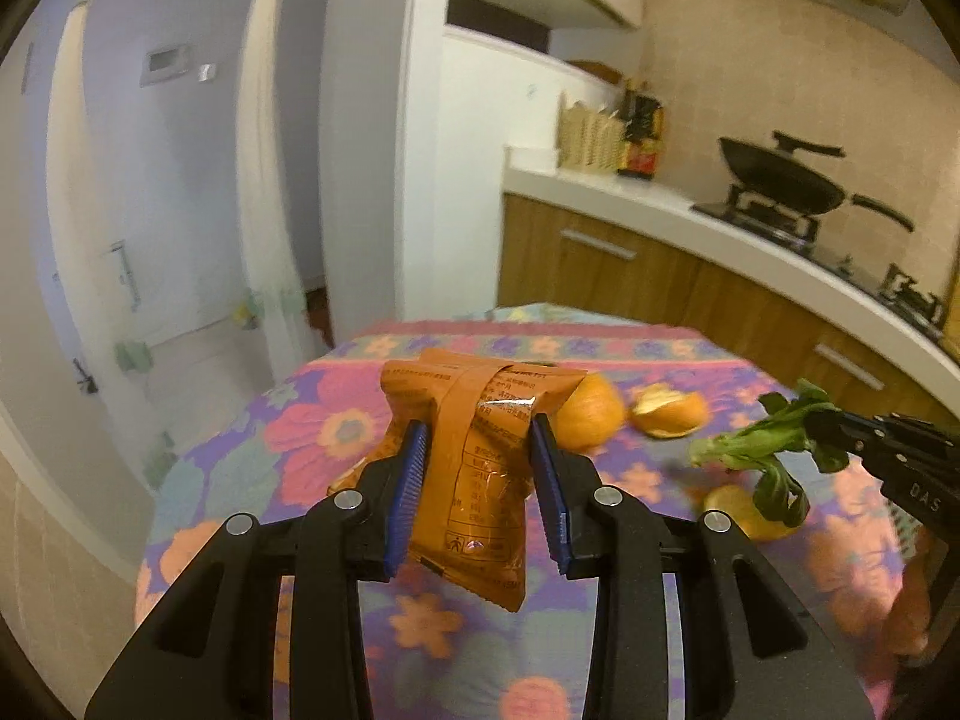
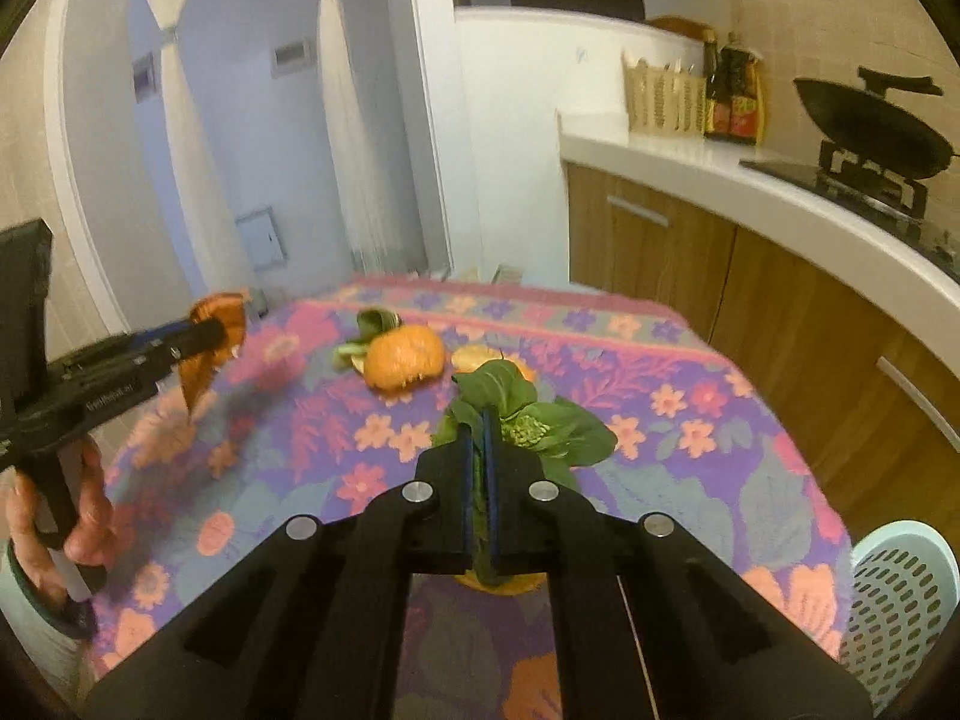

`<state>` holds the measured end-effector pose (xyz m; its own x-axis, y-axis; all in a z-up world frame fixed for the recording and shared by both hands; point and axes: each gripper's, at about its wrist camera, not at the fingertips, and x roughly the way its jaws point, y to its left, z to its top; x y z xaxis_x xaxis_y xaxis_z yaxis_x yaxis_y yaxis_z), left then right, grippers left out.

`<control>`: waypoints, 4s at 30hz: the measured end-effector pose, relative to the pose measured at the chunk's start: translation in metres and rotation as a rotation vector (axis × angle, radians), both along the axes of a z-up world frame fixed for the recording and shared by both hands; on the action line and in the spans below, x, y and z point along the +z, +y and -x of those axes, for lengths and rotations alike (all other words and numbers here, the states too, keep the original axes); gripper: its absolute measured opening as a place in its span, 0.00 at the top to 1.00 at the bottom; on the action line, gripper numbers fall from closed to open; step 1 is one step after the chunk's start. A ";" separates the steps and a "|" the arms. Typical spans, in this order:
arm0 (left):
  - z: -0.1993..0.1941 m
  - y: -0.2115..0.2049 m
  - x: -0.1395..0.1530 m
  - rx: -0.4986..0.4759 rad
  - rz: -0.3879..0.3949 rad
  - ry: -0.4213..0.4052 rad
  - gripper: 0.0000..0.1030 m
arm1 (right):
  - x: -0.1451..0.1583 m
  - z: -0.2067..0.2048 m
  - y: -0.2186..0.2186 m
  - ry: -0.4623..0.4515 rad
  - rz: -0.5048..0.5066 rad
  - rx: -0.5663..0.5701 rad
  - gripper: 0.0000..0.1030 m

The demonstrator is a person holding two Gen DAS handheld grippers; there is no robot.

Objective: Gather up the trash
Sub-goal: 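Carry snack bag and bok choy over the basket and open both grippers, then move both open tools back over the table toward the orange peels, then grasp an orange peel with the left gripper while the right grasps another peel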

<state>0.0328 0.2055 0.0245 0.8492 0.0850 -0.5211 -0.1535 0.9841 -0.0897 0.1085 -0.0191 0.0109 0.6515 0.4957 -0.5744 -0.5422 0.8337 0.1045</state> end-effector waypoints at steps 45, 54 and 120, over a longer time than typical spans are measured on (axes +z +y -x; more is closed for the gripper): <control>-0.084 -0.398 -0.042 -0.681 0.064 0.235 0.66 | -0.076 0.044 -0.338 0.224 -0.142 -0.628 0.98; -0.091 -0.420 -0.058 -0.714 0.050 0.280 0.53 | -0.085 0.049 -0.354 0.255 -0.155 -0.653 0.66; -0.130 -0.056 -0.042 -0.199 -0.046 0.222 0.58 | -0.035 -0.001 -0.002 0.078 0.036 -0.095 0.45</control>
<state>0.1630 0.1490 -0.0175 0.7174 -0.0446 -0.6952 0.0324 0.9990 -0.0306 0.1098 -0.0215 -0.0241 0.6476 0.4120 -0.6410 -0.4517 0.8850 0.1124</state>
